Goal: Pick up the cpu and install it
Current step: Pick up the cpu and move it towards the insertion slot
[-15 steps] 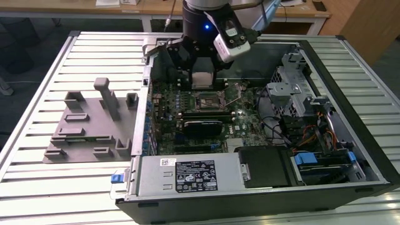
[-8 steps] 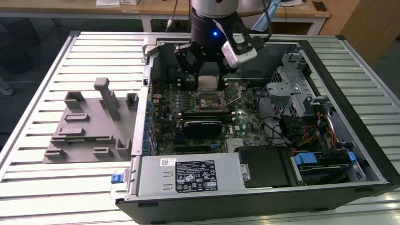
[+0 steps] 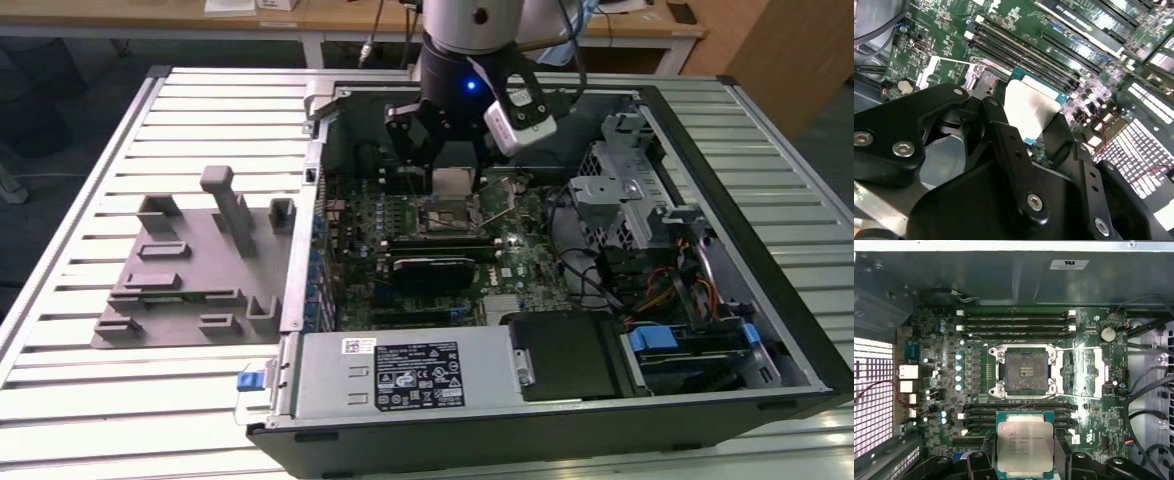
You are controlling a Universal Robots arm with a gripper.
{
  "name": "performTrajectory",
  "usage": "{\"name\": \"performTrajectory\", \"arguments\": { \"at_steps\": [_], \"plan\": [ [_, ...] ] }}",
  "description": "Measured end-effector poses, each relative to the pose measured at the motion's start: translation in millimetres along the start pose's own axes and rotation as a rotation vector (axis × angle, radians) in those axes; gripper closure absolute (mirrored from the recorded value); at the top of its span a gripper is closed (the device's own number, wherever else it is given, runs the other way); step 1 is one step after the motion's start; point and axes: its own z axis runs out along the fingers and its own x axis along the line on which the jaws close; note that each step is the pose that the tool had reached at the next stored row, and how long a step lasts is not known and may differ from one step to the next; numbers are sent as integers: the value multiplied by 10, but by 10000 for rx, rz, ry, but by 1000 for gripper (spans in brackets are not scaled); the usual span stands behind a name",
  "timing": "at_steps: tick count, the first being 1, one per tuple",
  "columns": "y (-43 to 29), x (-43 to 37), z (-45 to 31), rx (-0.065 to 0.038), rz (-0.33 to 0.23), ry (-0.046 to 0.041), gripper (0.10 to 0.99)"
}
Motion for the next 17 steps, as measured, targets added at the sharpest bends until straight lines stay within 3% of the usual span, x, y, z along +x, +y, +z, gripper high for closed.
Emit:
{"name": "performTrajectory", "arguments": {
  "at_steps": [17],
  "plan": [
    [260,-67,297,86,2,84,545]
  ]
}}
